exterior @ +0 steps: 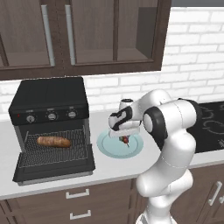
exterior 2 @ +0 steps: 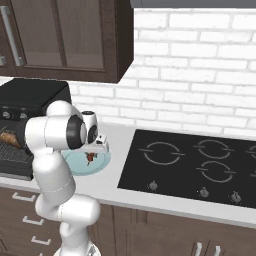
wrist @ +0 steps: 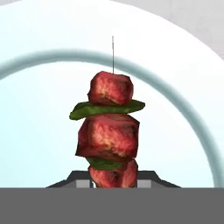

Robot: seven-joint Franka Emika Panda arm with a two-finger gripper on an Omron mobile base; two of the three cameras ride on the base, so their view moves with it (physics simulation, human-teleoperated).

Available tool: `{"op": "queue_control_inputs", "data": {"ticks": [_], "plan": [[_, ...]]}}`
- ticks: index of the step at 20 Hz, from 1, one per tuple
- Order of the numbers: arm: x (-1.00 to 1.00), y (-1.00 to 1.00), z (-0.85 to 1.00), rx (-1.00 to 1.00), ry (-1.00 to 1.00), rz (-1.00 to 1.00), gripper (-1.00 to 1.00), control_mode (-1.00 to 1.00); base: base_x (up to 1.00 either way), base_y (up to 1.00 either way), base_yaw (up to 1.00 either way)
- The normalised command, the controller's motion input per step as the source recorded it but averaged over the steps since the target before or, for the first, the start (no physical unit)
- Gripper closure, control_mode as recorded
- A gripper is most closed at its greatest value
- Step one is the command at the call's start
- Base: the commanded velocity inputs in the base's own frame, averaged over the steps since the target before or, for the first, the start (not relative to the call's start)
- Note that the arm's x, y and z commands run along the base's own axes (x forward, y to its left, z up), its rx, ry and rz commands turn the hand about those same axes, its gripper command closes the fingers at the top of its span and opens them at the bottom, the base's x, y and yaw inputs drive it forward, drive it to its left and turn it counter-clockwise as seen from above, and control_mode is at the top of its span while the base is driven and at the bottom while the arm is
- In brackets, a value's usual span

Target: Pick up the kebab skewer and baguette bread, and place them inside the toaster oven. Close the toaster oven door and start by setting the timer.

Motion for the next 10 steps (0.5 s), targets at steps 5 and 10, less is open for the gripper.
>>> {"op": "queue_control_inputs", "data": {"ticks": [5, 10], "plan": [[-0.02, -0.01, 0.61, 0.06, 0.03, -0.09, 1.0, -1.0, 0.0, 0.0, 0.0], [-0.44, 0.0, 0.84, 0.08, 0.0, -0.06, 1.0, -1.0, 0.0, 0.0, 0.0]]}}
